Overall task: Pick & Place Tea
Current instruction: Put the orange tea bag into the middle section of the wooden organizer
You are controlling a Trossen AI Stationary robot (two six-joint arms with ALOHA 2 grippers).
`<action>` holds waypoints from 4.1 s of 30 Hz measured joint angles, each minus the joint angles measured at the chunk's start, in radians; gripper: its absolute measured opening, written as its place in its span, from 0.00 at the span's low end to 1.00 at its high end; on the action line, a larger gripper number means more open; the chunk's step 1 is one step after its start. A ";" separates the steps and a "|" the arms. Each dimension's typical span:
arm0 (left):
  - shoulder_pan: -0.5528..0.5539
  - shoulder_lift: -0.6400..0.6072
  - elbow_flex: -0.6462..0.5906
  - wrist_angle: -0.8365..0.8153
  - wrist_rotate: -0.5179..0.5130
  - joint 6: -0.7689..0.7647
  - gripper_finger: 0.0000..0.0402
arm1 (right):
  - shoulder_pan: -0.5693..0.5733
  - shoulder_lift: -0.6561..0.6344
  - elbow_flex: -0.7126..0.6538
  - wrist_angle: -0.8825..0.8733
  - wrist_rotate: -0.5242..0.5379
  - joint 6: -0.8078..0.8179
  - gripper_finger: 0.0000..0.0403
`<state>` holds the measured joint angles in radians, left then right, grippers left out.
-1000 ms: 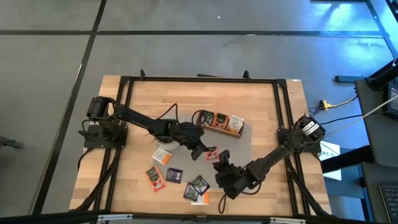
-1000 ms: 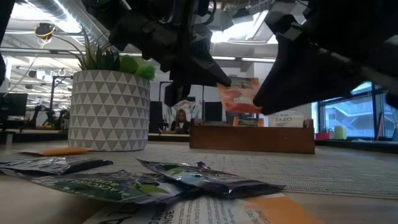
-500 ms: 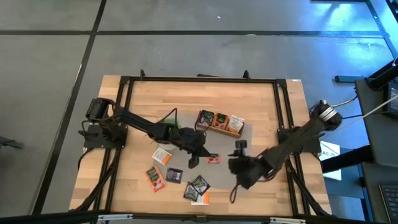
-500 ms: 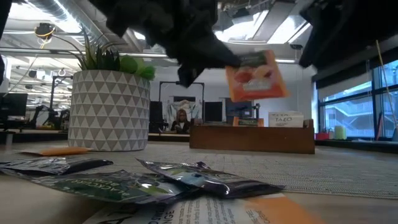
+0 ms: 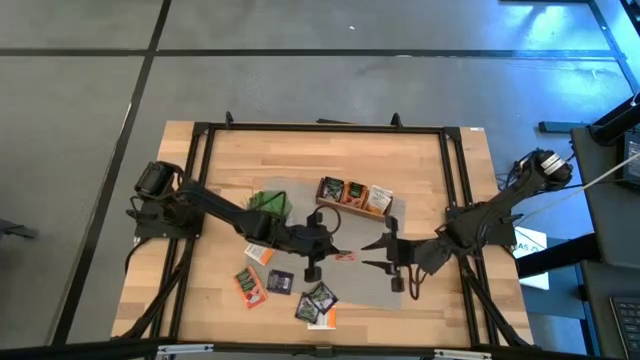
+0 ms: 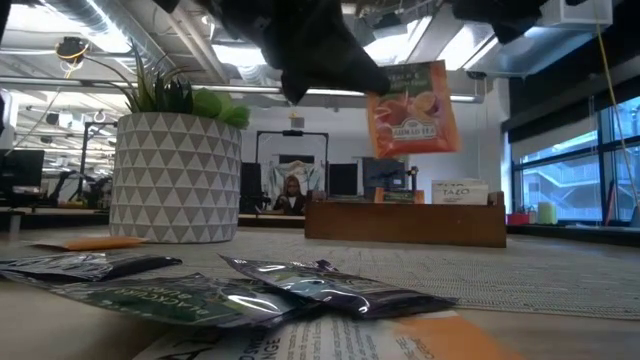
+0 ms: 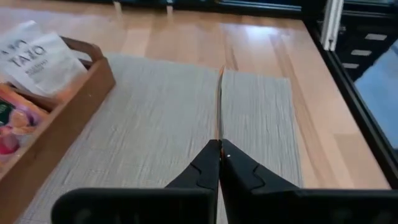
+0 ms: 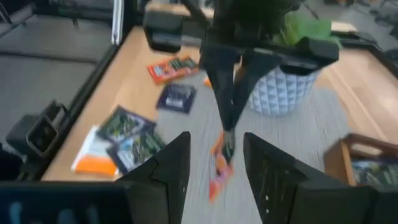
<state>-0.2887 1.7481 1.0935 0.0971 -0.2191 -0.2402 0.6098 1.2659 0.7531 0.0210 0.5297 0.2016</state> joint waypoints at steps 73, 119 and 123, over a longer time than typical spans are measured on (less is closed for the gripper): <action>-0.169 -0.208 -0.136 0.178 -0.308 0.092 0.38 | -0.133 -0.188 -0.183 0.021 0.093 0.137 0.01; -0.152 -0.202 -0.138 0.161 -0.303 0.105 0.38 | -0.525 0.329 -0.466 0.890 0.001 -0.133 0.02; -0.152 -0.202 -0.138 0.161 -0.303 0.105 0.38 | -0.525 0.352 -0.465 0.892 0.011 -0.135 0.02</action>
<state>-0.4404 1.5463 0.9558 0.2581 -0.5224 -0.1352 0.0849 1.6175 0.2878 0.9126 0.5404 0.0666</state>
